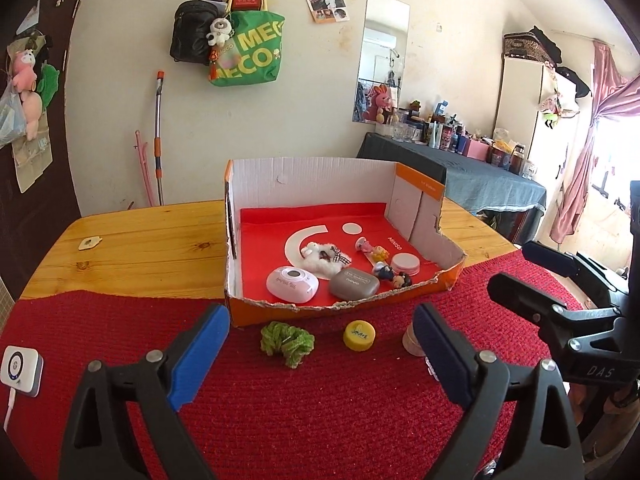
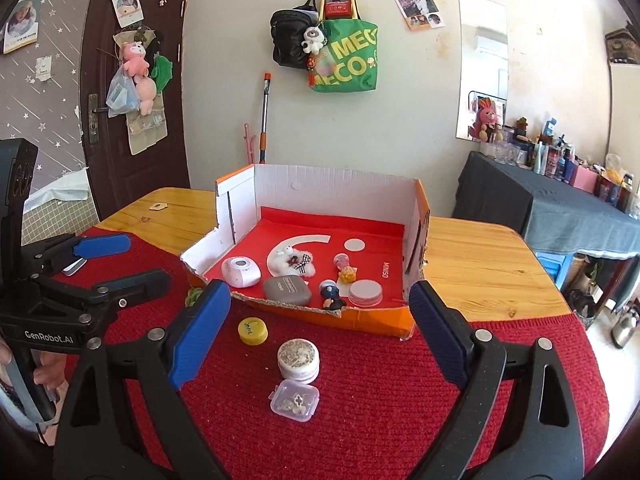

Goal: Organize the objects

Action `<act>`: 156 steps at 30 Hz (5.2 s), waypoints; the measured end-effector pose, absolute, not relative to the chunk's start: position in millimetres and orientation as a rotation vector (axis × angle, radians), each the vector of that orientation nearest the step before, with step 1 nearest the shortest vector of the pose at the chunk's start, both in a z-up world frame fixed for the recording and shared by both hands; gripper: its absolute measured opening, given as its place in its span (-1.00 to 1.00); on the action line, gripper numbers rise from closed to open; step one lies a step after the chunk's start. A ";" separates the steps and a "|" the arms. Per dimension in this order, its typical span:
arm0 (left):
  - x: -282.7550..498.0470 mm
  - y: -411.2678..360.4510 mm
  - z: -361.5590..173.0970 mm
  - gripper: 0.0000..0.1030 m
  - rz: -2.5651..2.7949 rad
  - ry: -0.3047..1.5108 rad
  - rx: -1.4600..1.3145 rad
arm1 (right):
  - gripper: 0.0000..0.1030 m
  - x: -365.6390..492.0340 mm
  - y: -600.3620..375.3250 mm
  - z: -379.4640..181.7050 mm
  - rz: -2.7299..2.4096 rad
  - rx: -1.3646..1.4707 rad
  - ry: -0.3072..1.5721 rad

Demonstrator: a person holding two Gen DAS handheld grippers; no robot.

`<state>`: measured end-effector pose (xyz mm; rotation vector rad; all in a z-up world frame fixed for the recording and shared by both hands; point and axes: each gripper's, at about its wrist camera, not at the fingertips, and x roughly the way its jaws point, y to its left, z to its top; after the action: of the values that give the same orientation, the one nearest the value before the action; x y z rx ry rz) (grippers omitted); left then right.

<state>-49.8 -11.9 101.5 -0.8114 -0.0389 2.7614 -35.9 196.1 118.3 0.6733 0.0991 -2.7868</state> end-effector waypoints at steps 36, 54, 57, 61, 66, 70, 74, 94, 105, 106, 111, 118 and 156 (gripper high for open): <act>-97.1 -16.3 30.3 0.92 2.654 -0.075 -1.173 | 0.79 -73.9 233.7 31.5 -2.758 1.175 0.013; -128.4 -14.6 23.6 0.46 2.558 -0.015 -1.198 | 0.79 -74.6 224.8 28.0 -2.718 1.157 0.086; -129.4 -12.4 23.1 0.30 2.547 -0.010 -1.199 | 0.71 -74.0 222.6 27.4 -2.719 1.149 0.108; -129.2 -11.8 24.0 -0.11 2.544 -0.010 -1.194 | 0.44 -73.5 221.6 26.8 -2.713 1.139 0.111; -126.2 -12.0 24.5 -0.16 2.549 -0.010 -1.181 | -0.06 -70.3 219.7 27.6 -2.703 1.108 0.128; -120.2 -10.8 26.5 -0.18 2.565 0.001 -1.165 | -0.21 -67.9 217.4 27.8 -2.694 1.089 0.141; -108.7 -11.0 35.0 -0.18 2.568 -0.006 -1.121 | -0.21 -64.6 218.3 31.4 -2.686 1.073 0.124; -75.9 -7.2 64.3 -0.18 2.589 0.042 -0.995 | -0.21 -56.8 215.6 55.2 -2.688 1.003 0.115; -73.5 -5.7 66.2 -0.18 2.588 0.042 -0.983 | -0.21 -59.5 217.6 53.4 -2.684 1.011 0.109; -73.4 -6.0 66.9 -0.18 2.588 0.040 -0.982 | -0.21 -59.5 217.9 53.9 -2.685 1.008 0.108; -76.0 -7.8 74.8 -0.18 2.594 0.037 -0.968 | -0.21 -61.5 217.9 61.1 -2.691 0.985 0.106; -91.3 -7.8 92.9 -0.18 2.605 0.064 -0.943 | -0.21 -73.6 211.1 83.2 -2.702 0.934 0.138; -248.5 3.7 71.9 -0.18 2.473 0.323 -1.354 | -0.21 -305.9 153.6 83.0 -2.589 1.397 0.294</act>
<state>-248.5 3.7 71.9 -1.3540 0.3226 2.4734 -305.9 153.6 83.0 1.3974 0.2939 -2.5887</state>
